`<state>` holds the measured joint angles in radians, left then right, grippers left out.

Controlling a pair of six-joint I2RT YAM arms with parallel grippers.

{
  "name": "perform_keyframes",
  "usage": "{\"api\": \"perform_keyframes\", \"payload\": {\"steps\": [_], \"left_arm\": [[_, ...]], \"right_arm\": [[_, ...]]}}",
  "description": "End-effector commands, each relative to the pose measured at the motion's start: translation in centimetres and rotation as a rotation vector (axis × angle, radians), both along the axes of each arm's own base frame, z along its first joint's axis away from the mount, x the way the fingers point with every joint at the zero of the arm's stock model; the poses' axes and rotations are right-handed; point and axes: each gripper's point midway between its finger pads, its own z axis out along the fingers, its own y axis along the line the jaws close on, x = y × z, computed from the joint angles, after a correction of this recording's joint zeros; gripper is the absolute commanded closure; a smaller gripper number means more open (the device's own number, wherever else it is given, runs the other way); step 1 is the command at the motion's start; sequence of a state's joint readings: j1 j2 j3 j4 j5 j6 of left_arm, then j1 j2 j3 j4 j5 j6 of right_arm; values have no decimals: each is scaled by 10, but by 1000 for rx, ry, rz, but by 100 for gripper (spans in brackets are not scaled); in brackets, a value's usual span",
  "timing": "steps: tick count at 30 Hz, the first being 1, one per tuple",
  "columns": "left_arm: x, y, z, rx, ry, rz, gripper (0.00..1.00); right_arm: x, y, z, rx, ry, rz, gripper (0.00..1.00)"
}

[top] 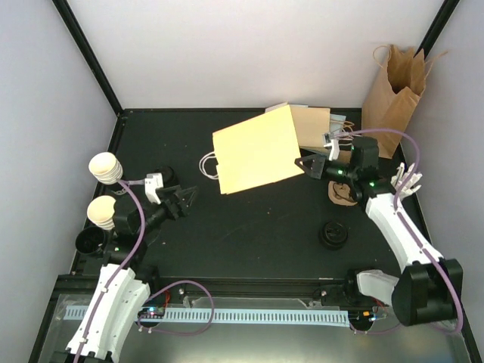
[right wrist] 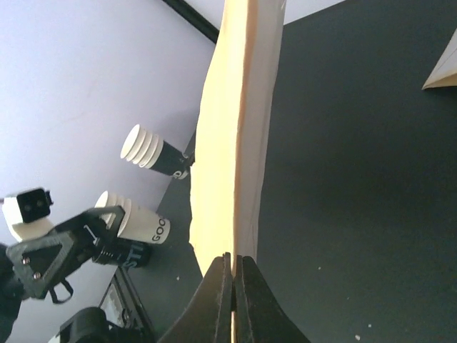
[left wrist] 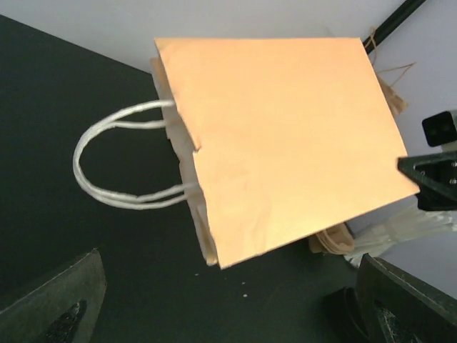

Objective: Pack the takeout coffee

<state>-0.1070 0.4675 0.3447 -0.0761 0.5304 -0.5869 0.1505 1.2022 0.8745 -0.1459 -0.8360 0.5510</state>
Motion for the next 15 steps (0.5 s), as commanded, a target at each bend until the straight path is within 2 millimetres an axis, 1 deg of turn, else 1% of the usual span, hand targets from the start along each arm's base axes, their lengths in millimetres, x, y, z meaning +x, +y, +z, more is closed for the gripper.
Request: {"api": "perform_keyframes", "payload": {"steps": [1, 4, 8, 10, 14, 15], "left_arm": [[-6, -10, 23, -56, 39, -64, 2], [-5, -12, 34, -51, 50, -76, 3], [-5, -13, 55, -45, 23, -80, 3], [-5, -13, 64, -49, 12, -85, 3], [-7, -15, 78, -59, 4, -98, 3], [-7, -16, 81, -61, 1, -103, 5]], "right_arm": [[-28, 2, 16, 19, -68, 54, 98], [-44, 2, 27, 40, -99, 64, 98], [-62, -1, 50, 67, -166, 62, 98], [-69, -2, 59, 78, -190, 61, 98], [-80, -2, 71, 101, -212, 69, 98], [-82, -2, 73, 106, -215, 73, 98]]}}
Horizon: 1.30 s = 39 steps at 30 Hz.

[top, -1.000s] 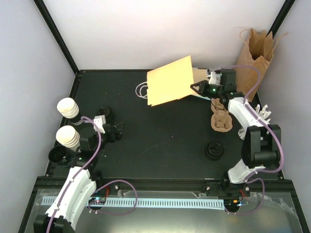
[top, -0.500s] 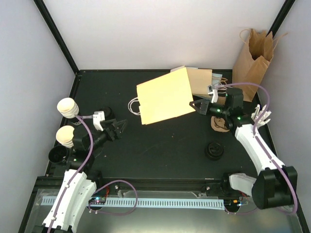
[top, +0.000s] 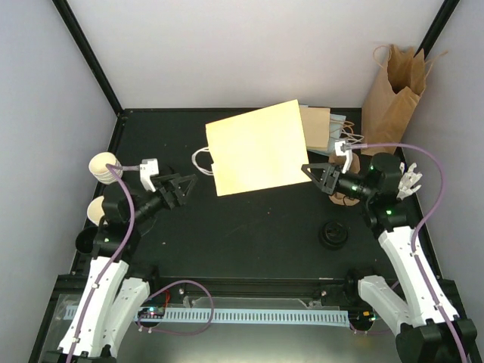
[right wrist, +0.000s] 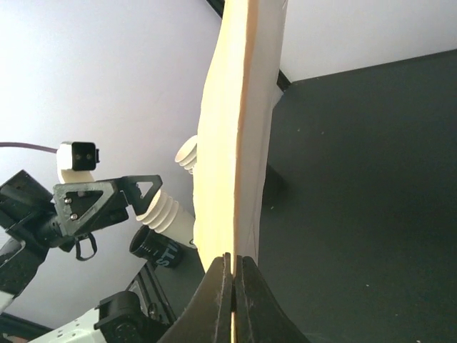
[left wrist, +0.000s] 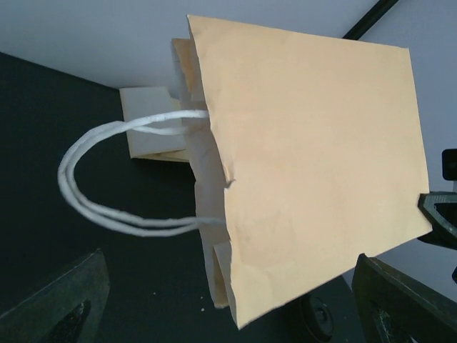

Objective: Pack the takeout coffee

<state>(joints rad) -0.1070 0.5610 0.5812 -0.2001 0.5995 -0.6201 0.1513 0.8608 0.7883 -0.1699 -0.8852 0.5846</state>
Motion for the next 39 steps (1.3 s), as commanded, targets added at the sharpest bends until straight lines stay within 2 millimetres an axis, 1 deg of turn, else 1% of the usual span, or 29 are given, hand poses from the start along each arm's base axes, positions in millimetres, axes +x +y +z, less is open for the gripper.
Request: {"api": "perform_keyframes", "payload": {"steps": [1, 3, 6, 8, 11, 14, 19, 24, 30, 35, 37, 39], "left_arm": [[-5, -7, 21, -25, 0, -45, 7], [-4, -8, 25, -34, -1, -56, 12], [0, -10, 25, -43, 13, -66, 17], [3, -10, 23, -41, 23, -64, 17], [10, -7, 16, -29, 46, -40, 22], [18, -3, 8, -17, 57, -14, 29], [27, -2, 7, 16, 38, -9, 31], [37, 4, 8, 58, 11, 27, 34], [45, 9, -1, 89, 20, 60, 39], [52, 11, -2, 113, 8, 70, 40], [54, 14, 0, 132, -2, 86, 43], [55, 16, 2, 151, -16, 100, 48]], "right_arm": [[-13, 3, 14, 37, -21, 40, 98], [-17, 4, 16, 43, -26, 50, 98], [-23, 4, 21, 51, -35, 61, 98], [-25, 4, 25, 57, -43, 63, 98], [-29, 4, 30, 66, -49, 68, 98], [-33, 4, 35, 71, -57, 74, 98], [-40, 4, 41, 77, -64, 87, 98], [-46, 4, 45, 85, -67, 98, 98], [-52, 4, 50, 96, -76, 104, 98], [-55, 5, 52, 101, -77, 113, 98], [-55, 5, 52, 100, -75, 116, 98], [-55, 5, 51, 100, -74, 114, 98]]}}
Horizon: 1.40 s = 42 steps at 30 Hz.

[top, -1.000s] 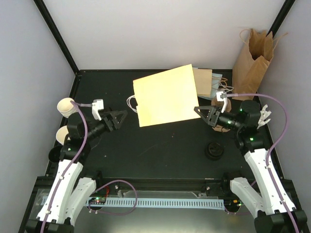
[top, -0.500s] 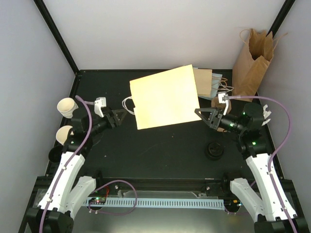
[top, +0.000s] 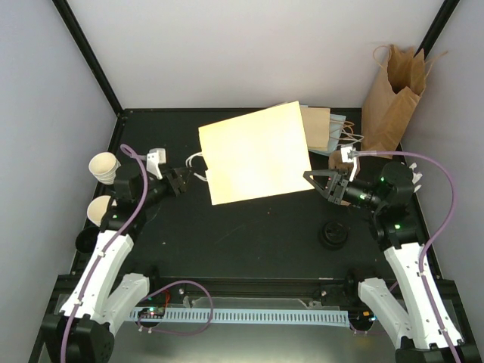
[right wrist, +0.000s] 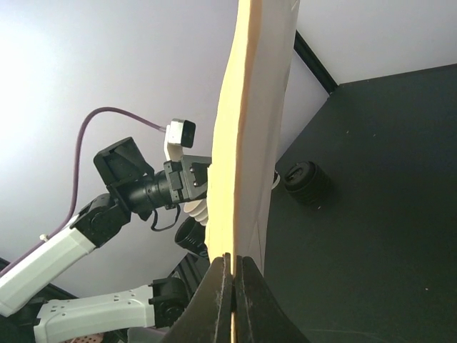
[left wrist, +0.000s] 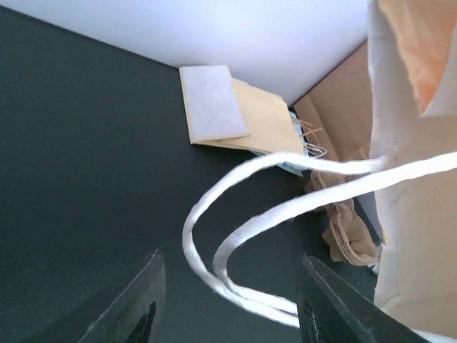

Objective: Pack the takeout coffee

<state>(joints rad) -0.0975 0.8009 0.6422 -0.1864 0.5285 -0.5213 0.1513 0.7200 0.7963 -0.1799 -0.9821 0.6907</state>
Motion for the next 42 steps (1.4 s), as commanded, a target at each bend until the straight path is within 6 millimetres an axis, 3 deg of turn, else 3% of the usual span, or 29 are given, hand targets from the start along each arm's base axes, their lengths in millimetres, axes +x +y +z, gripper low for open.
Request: {"api": "perform_keyframes", "payload": {"steps": [1, 4, 8, 10, 15, 19, 26, 29, 32, 36, 42], "left_arm": [[9, 10, 35, 54, -128, 43, 51], [10, 14, 37, 85, -156, 63, 64], [10, 23, 35, 135, -157, 105, 93], [7, 26, 34, 155, -151, 118, 98], [-4, 25, 36, 156, -156, 106, 98], [-17, 17, 33, 120, -137, 54, 98], [-35, 5, 13, 67, -47, -23, 98], [-39, 1, -2, 50, 3, -43, 98], [-41, 1, -20, 41, 60, -45, 98], [-45, 2, -40, 41, 126, -38, 98], [-49, 0, -38, 21, 132, -48, 98]], "right_arm": [[-10, 2, 13, 14, -32, 29, 98], [-8, 1, 9, 8, -24, 25, 98], [-3, 0, 0, -12, -9, 2, 97], [2, -2, -9, -29, 6, -23, 95], [17, -6, -40, -73, 69, -80, 91], [27, -11, -64, -111, 108, -126, 73], [39, -20, -110, -204, 187, -192, 72], [42, -22, -121, -228, 213, -203, 71], [44, -24, -129, -256, 228, -209, 63], [45, -22, -139, -321, 241, -204, 62], [39, 3, -148, -400, 217, -137, 62]]}}
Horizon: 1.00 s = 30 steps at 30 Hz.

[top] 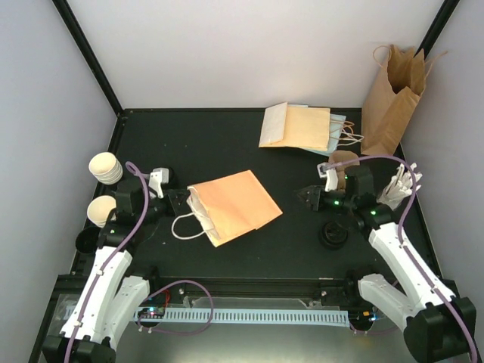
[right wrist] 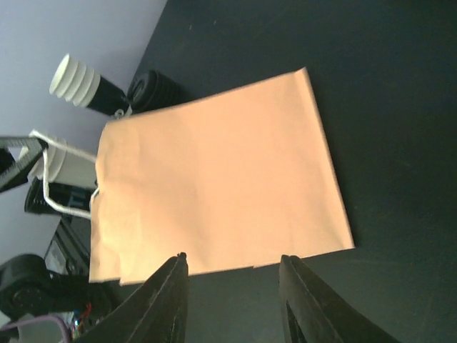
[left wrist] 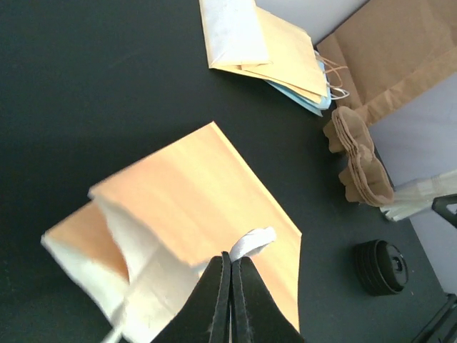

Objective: Pack the takeout coffee

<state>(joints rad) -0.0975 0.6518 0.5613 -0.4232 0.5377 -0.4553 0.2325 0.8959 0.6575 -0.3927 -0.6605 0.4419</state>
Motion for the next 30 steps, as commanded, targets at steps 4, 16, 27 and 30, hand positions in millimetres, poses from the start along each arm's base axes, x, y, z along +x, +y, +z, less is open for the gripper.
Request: {"api": "perform_keyframes", "payload": {"steps": [4, 16, 27, 30], "left_arm": [[-8, -11, 20, -101, 2, -42, 98], [-28, -36, 60, -314, 20, -145, 98], [-35, -47, 78, -379, 11, -190, 98], [-36, -51, 84, -392, 4, -203, 98]], "right_arm": [[-10, 44, 5, -126, -86, 128, 60], [-44, 147, 48, -223, -354, 349, 57], [-61, 219, 53, -477, -511, 462, 49], [-60, 229, 50, -519, -520, 463, 49]]}}
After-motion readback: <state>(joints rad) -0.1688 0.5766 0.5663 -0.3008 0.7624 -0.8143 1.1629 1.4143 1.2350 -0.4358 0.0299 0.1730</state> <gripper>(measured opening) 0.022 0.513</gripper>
